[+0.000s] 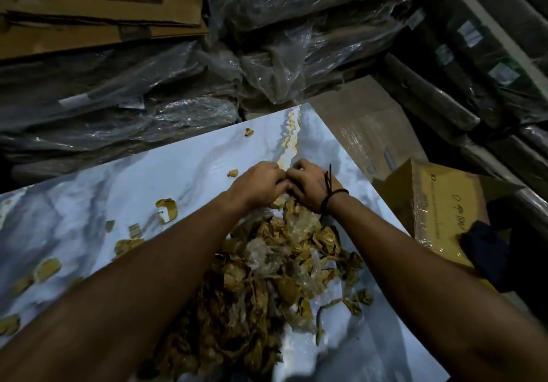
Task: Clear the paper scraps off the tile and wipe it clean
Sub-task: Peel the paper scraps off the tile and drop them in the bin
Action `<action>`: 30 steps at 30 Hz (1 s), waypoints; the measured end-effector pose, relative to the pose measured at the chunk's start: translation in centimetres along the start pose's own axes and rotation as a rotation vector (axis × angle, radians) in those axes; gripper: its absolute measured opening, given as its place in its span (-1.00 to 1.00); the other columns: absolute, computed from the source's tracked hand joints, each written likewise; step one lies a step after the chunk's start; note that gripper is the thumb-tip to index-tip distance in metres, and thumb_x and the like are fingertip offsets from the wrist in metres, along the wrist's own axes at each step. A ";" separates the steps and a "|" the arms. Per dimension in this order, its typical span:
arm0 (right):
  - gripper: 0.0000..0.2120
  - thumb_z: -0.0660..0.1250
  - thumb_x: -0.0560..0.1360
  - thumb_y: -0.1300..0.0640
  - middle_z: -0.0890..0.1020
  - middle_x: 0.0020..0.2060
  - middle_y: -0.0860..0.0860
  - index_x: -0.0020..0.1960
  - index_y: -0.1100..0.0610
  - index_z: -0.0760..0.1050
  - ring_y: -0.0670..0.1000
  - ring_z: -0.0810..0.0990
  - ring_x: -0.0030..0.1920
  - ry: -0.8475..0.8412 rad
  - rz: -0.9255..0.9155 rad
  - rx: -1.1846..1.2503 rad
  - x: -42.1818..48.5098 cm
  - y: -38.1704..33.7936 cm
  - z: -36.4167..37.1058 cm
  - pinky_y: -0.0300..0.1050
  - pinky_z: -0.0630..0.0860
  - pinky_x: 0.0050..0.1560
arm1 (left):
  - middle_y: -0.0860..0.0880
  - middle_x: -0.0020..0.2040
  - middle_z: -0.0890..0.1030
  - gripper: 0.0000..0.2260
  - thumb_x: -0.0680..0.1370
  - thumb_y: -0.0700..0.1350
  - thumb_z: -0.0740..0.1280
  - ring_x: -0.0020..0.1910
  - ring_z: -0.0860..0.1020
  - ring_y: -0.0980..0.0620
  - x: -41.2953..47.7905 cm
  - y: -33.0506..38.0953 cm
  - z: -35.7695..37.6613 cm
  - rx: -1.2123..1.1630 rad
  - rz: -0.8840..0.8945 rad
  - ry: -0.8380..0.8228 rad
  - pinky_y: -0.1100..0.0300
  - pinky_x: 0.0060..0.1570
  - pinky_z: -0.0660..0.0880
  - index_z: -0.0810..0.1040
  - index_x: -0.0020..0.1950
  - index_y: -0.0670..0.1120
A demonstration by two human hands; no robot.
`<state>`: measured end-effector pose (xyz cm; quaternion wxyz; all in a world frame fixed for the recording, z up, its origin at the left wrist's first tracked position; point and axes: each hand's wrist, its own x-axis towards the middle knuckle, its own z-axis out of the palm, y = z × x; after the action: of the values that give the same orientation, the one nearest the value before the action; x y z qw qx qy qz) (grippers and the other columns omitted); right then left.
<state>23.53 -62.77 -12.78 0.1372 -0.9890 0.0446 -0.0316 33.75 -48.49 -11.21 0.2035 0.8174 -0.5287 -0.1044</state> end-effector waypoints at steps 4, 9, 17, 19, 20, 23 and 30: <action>-0.70 0.17 0.51 0.03 0.58 -0.09 0.17 0.04 0.19 0.58 0.18 0.54 -0.08 0.103 0.094 0.315 -0.8 -3.9 -3.7 -0.02 0.42 -0.12 | -0.06 -0.17 0.57 -0.78 0.57 -0.02 0.28 -0.14 0.52 -0.02 -2.6 1.6 -3.1 -0.132 -0.035 0.184 0.21 -0.19 0.31 0.61 -0.07 -0.15; -0.77 0.25 0.55 0.03 0.59 -0.05 0.09 0.01 0.15 0.60 0.08 0.56 -0.04 0.285 0.033 0.450 -6.1 -10.4 -6.3 -0.09 0.48 -0.06 | 0.07 -0.24 0.49 -0.76 0.57 0.01 0.24 -0.22 0.49 0.08 -9.6 3.9 -7.3 -0.190 0.164 0.288 0.24 -0.16 0.37 0.56 -0.16 -0.11; -0.52 0.09 0.52 -0.21 0.47 0.37 0.04 0.35 -0.04 0.43 0.22 0.38 0.38 0.206 0.081 0.188 -11.7 -17.8 -0.2 0.33 0.25 0.33 | -0.04 -0.09 0.54 -0.75 0.61 0.01 0.13 -0.12 0.50 -0.05 -19.6 2.6 -4.2 -0.043 0.023 0.227 0.04 -0.11 0.45 0.54 0.03 -0.09; -0.45 -0.07 0.58 -0.28 0.38 0.44 0.05 0.42 -0.04 0.34 0.19 0.25 0.48 0.114 0.089 0.106 -12.4 -18.6 1.6 0.41 0.13 0.39 | -0.04 -0.04 0.58 -0.72 0.58 0.03 0.12 -0.08 0.52 -0.10 -21.2 2.2 -2.9 0.125 -0.034 0.191 0.00 -0.08 0.47 0.55 0.06 -0.07; -0.42 -0.13 0.59 -0.30 0.35 0.46 0.04 0.45 -0.04 0.30 0.17 0.20 0.50 0.080 0.087 0.075 -12.6 -18.7 2.4 0.41 0.11 0.40 | -0.04 -0.02 0.60 -0.71 0.56 0.03 0.12 -0.06 0.54 -0.12 -21.7 2.1 -2.5 0.177 -0.058 0.173 -0.01 -0.07 0.46 0.56 0.07 -0.07; -0.40 -0.16 0.59 -0.33 0.28 0.50 -0.02 0.50 -0.07 0.19 0.11 0.05 0.53 0.076 0.093 0.055 -12.9 -18.8 3.2 0.38 0.02 0.41 | -0.05 0.09 0.60 -0.66 0.55 0.03 0.10 0.07 0.54 -0.14 -22.5 2.0 -2.2 0.149 -0.078 0.135 -0.01 0.06 0.36 0.56 0.15 -0.07; -0.40 -0.16 0.54 -0.39 0.27 0.49 -0.09 0.50 -0.20 0.14 0.07 0.14 0.53 0.399 0.164 0.357 -13.3 -16.1 -2.5 0.17 0.01 0.48 | 0.08 0.23 0.56 -0.54 0.48 0.15 0.06 0.26 0.44 0.08 -20.5 2.8 -6.9 -0.256 -0.224 0.389 0.06 0.28 0.19 0.58 0.21 0.02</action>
<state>11.38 -46.73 -6.65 0.2999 -0.9166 0.1441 -0.2219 25.48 -29.37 -4.70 0.3902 0.8432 -0.3683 -0.0331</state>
